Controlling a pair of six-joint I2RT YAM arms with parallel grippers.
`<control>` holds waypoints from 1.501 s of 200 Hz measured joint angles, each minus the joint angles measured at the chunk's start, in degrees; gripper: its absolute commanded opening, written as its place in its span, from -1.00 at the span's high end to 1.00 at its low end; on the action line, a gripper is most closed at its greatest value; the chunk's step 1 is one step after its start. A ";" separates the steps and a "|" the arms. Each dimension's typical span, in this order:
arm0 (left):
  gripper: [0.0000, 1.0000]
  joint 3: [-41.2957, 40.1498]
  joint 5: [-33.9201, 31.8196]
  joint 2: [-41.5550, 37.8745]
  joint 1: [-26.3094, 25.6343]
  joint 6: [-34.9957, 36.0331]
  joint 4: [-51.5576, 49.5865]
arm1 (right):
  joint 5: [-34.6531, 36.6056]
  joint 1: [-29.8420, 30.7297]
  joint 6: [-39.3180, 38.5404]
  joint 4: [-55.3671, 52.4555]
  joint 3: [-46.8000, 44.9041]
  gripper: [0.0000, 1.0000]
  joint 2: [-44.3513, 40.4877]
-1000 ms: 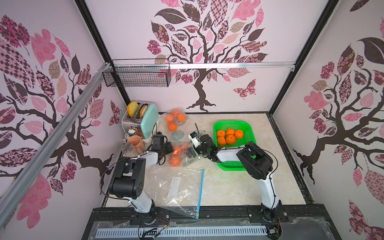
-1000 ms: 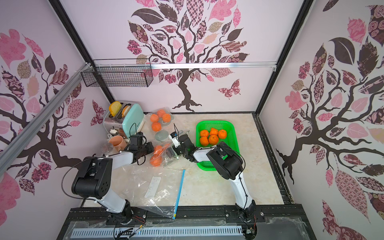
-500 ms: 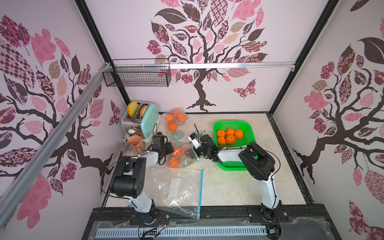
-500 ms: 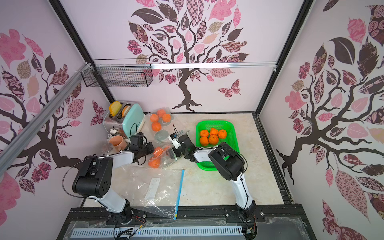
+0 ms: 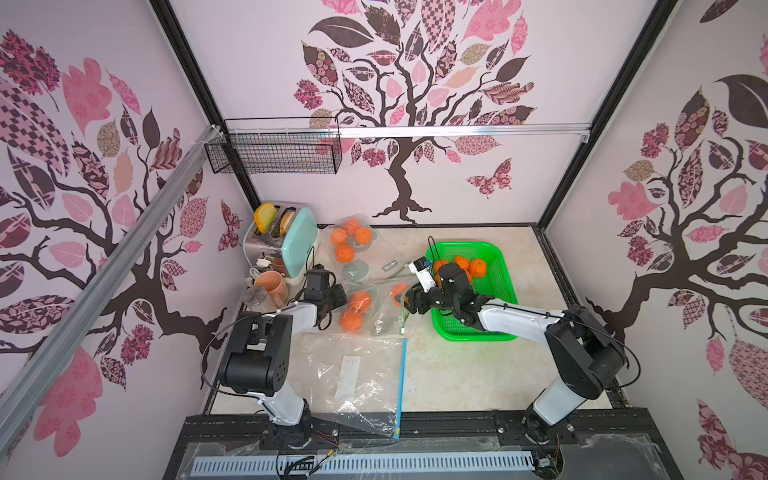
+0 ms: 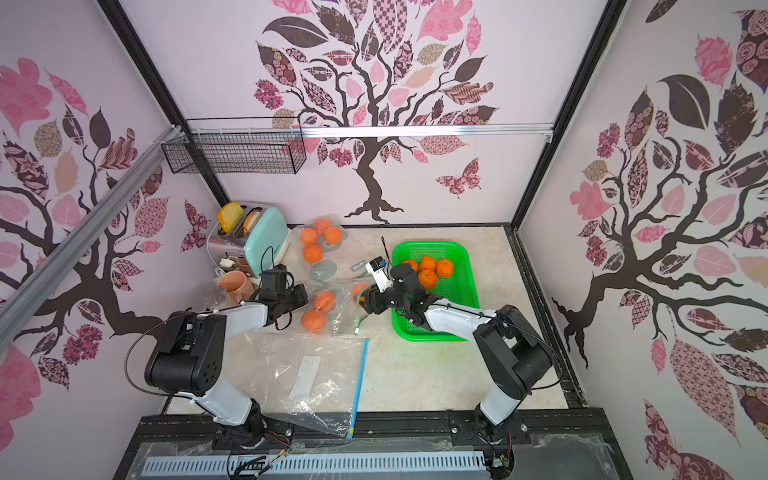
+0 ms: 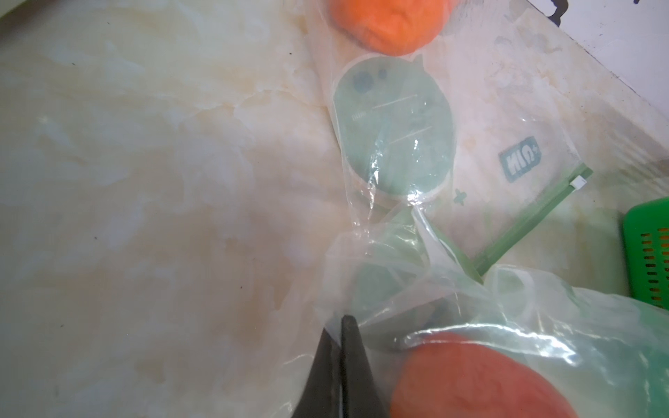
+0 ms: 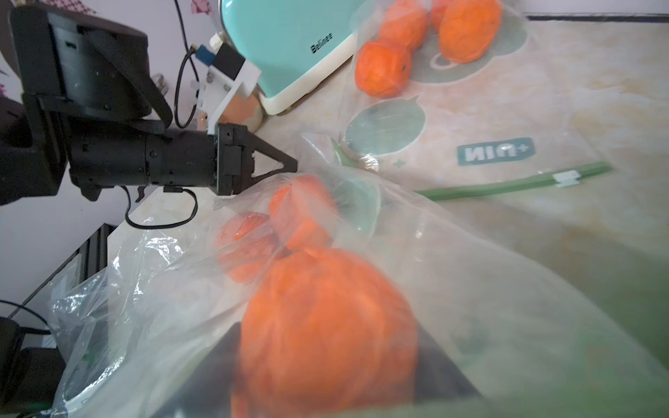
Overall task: Open the zip-top bag and take out the orange
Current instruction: Pick up the orange from the zipper food storage bag, then place the orange in the basket.
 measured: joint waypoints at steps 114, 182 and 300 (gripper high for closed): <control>1.00 0.00 0.02 -0.02 0.04 -0.17 -0.02 | 18.16 -10.38 5.01 -15.32 -4.15 -0.35 -18.71; 1.00 0.00 0.07 -0.07 0.15 -0.20 0.00 | 30.51 -18.67 8.22 -15.32 -3.02 -0.37 -15.30; 1.00 -0.07 0.22 -0.87 0.42 -0.24 0.00 | 35.19 -19.78 7.78 -15.30 -1.25 -0.40 -8.92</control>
